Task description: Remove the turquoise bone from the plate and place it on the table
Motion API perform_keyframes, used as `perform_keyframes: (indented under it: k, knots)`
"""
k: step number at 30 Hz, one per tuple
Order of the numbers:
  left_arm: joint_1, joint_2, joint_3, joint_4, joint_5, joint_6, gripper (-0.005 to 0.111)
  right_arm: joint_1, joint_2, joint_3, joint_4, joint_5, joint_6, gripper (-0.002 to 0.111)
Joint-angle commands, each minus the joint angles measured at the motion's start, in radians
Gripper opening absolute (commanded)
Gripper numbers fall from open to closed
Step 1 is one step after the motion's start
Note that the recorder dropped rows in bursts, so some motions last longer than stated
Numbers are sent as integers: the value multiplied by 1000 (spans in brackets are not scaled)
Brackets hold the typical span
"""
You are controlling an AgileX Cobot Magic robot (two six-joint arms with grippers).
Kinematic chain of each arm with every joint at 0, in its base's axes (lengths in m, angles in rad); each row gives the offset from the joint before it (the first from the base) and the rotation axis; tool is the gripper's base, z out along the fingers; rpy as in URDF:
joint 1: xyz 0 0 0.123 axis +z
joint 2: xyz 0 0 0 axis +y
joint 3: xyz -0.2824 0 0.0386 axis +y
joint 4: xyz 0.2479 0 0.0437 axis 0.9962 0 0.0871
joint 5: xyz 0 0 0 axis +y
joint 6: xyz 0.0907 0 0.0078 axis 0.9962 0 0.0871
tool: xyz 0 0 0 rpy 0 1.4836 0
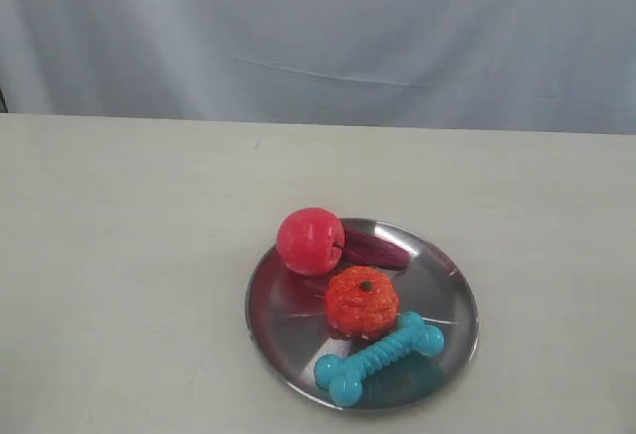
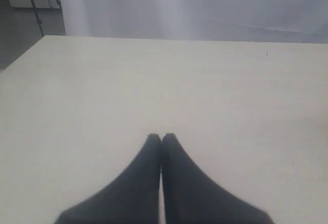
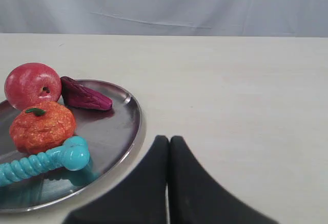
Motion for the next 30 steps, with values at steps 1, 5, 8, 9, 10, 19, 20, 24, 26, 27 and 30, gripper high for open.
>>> perform_keyframes:
  k: [1, 5, 8, 9, 10, 19, 20, 24, 26, 27, 30]
  knots:
    - [-8, -1, 3, -8, -5, -4, 0, -2, -4, 4, 0, -3, 2, 0]
    - [-8, -1, 3, -8, -5, -4, 0, -2, -4, 4, 0, -3, 2, 0]
    - [-8, -1, 3, -8, -5, -4, 0, -2, -4, 4, -9, -36, 2, 0]
    - [-8, -1, 3, -8, -5, -4, 0, -2, -4, 4, -9, -56, 2, 0]
    - [-8, -1, 3, -8, -5, -4, 0, -2, -4, 4, -9, -78, 2, 0]
    - [-8, -1, 3, -8, -5, -4, 0, -2, -4, 4, -9, -341, 2, 0]
    - [-8, -1, 3, -8, -5, -4, 0, -2, -4, 4, -9, -394, 2, 0]
    - [-8, -1, 3, -8, -5, -4, 0, -2, -4, 4, -9, -578, -67, 0]
    - [-8, -1, 3, -8, -5, -4, 0, -2, -4, 4, -9, -686, -148, 0]
    - [-8, -1, 3, -8, -5, -4, 0, -2, -4, 4, -9, -731, -148, 0]
    - [-8, -1, 3, -8, -5, -4, 0, -2, -4, 4, -9, -883, -144, 0]
